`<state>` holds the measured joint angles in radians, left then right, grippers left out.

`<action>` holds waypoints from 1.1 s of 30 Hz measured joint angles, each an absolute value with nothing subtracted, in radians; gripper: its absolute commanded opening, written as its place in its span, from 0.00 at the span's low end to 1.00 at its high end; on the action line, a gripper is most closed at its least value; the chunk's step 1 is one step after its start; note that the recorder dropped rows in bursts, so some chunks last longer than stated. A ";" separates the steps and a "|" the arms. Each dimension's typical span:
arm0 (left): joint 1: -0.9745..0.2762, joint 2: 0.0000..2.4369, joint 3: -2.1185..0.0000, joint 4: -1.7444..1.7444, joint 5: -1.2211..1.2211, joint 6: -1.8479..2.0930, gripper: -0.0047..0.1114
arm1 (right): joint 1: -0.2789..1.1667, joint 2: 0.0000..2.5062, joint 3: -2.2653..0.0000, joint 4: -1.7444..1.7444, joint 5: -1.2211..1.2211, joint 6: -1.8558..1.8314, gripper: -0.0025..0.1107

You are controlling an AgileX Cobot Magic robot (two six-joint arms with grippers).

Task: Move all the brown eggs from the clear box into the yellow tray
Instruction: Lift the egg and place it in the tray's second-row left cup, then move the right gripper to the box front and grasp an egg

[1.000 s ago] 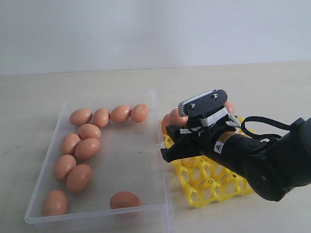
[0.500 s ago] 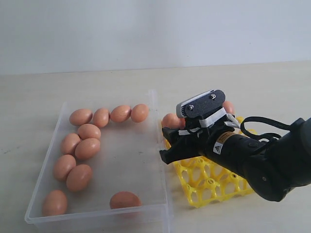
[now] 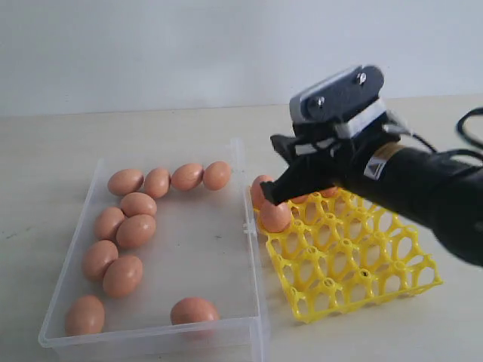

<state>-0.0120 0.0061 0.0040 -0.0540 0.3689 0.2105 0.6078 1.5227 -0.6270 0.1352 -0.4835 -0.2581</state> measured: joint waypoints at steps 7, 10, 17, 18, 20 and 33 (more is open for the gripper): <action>-0.012 0.006 0.004 -0.054 0.369 0.210 0.04 | 0.729 1.533 -1.114 0.032 0.499 -0.021 0.09; -0.012 0.006 0.004 -0.054 0.369 0.210 0.04 | 0.796 1.693 -1.272 0.030 0.772 -0.014 0.39; -0.012 0.006 0.004 -0.054 0.369 0.210 0.04 | 0.871 2.020 -1.517 0.047 1.107 -0.256 0.57; -0.012 0.006 0.004 -0.054 0.369 0.210 0.04 | 0.874 2.047 -1.533 0.050 1.120 -0.298 0.57; -0.012 0.006 0.004 -0.054 0.369 0.210 0.04 | 0.880 2.072 -1.542 0.054 1.123 -0.334 0.57; -0.012 0.006 0.004 -0.054 0.369 0.210 0.04 | 0.893 2.124 -1.607 0.119 1.104 -0.391 0.60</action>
